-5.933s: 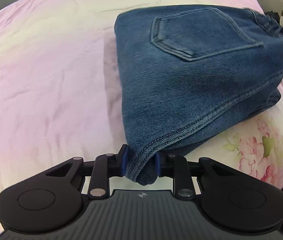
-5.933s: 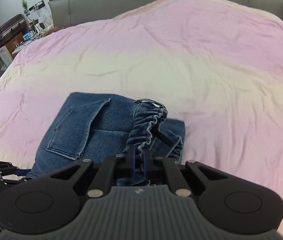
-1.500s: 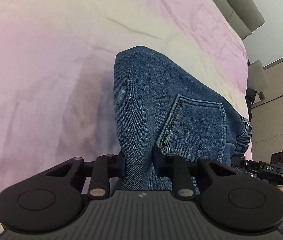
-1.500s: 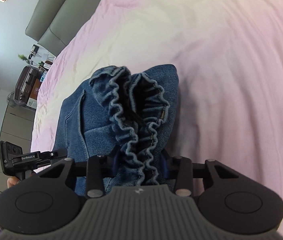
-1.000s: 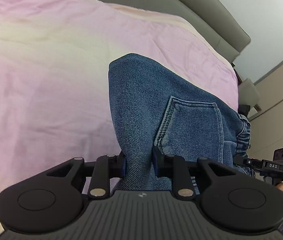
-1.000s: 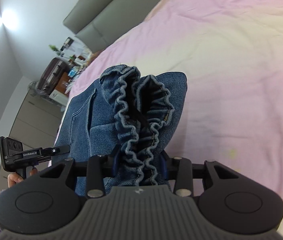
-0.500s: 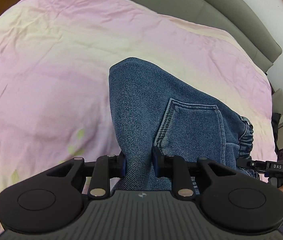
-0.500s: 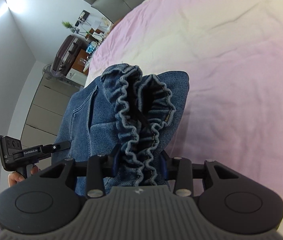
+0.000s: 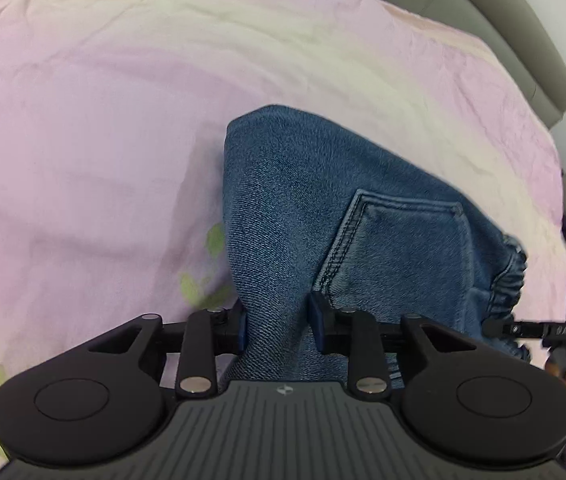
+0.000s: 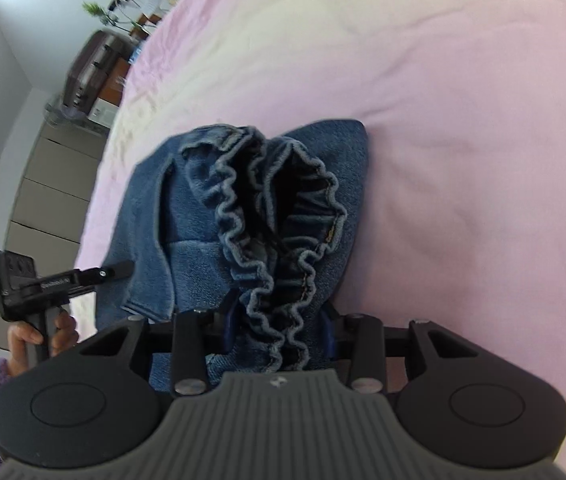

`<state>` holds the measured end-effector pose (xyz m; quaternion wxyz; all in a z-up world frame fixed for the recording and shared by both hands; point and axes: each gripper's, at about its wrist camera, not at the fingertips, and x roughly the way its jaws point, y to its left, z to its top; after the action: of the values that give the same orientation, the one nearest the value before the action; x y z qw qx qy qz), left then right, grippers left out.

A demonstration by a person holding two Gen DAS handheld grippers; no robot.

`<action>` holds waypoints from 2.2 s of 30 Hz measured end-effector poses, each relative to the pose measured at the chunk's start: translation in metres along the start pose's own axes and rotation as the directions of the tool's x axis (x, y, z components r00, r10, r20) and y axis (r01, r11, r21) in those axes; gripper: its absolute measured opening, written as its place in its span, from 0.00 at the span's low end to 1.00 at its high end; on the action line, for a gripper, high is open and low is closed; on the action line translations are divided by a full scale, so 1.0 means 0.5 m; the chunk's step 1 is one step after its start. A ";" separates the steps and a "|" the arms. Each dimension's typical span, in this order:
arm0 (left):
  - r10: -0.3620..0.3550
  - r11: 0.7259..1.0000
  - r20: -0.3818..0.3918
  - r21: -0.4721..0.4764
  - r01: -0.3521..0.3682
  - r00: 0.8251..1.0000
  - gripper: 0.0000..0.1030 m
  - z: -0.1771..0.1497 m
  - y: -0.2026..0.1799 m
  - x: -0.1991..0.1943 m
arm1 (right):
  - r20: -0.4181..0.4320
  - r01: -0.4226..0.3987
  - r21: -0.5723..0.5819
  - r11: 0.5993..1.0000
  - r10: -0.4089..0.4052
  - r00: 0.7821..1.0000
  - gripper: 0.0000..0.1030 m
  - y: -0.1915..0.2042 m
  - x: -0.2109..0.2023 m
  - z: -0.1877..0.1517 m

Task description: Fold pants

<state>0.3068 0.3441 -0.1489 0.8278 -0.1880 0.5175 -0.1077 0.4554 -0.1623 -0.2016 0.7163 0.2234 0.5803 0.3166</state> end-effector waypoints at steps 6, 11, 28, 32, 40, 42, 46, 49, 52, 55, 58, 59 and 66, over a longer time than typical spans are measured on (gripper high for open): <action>0.040 0.999 0.016 -0.025 -0.040 0.999 0.51 -0.005 -0.013 0.007 | 0.004 0.025 0.031 0.999 -0.025 1.000 0.39 -0.007 0.030 0.004; 0.158 0.987 0.038 -0.005 -0.158 0.987 0.57 -0.014 -0.053 -0.033 | 0.021 0.101 0.000 0.995 -0.101 0.995 0.56 0.028 -0.005 0.006; 0.292 0.877 0.541 0.177 -0.446 0.789 0.54 -0.183 -0.399 -0.425 | 0.463 0.409 -0.463 0.786 -0.179 0.868 0.78 0.391 -0.349 -0.172; 0.287 0.854 0.643 0.165 -0.494 0.710 0.80 -0.272 -0.480 -0.479 | 0.564 0.453 -0.489 0.746 -0.126 0.816 0.86 0.424 -0.430 -0.283; 0.333 0.822 0.710 0.104 -0.560 0.620 0.91 -0.416 -0.570 -0.484 | 0.689 0.531 -0.504 0.682 -0.053 0.722 0.94 0.429 -0.494 -0.510; 0.342 0.834 0.694 0.086 -0.544 0.633 0.91 -0.441 -0.570 -0.469 | 0.704 0.535 -0.491 0.687 -0.050 0.709 0.95 0.417 -0.495 -0.550; 0.357 0.858 0.669 0.041 -0.511 0.652 0.91 -0.482 -0.556 -0.435 | 0.731 0.564 -0.464 0.683 -0.065 0.680 0.95 0.386 -0.480 -0.620; 0.395 0.846 0.641 0.027 -0.533 0.659 0.91 -0.507 -0.550 -0.400 | 0.722 0.574 -0.464 0.675 -0.088 0.686 0.95 0.360 -0.453 -0.655; 0.408 0.839 0.616 0.038 -0.543 0.674 0.91 -0.532 -0.552 -0.371 | 0.707 0.573 -0.458 0.679 -0.113 0.698 0.95 0.334 -0.430 -0.672; 0.413 0.832 0.599 0.057 -0.551 0.686 0.91 -0.555 -0.562 -0.345 | 0.703 0.577 -0.445 0.685 -0.132 0.699 0.95 0.316 -0.414 -0.680; 0.407 0.835 0.590 0.068 -0.545 0.697 0.91 -0.566 -0.570 -0.332 | 0.704 0.580 -0.427 0.694 -0.147 0.695 0.95 0.304 -0.410 -0.681; 0.407 0.835 0.589 0.070 -0.546 0.698 0.91 -0.569 -0.573 -0.328 | 0.706 0.575 -0.422 0.701 -0.144 0.693 0.95 0.298 -0.413 -0.683; 0.404 0.827 0.593 0.088 -0.555 0.697 0.91 -0.576 -0.586 -0.316 | 0.715 0.574 -0.403 0.712 -0.147 0.684 0.95 0.287 -0.421 -0.682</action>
<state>-0.0166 0.0801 -0.0093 0.9563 0.0423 0.2693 0.1055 0.0692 -0.2280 -0.0349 0.9501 -0.0485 0.2044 0.2308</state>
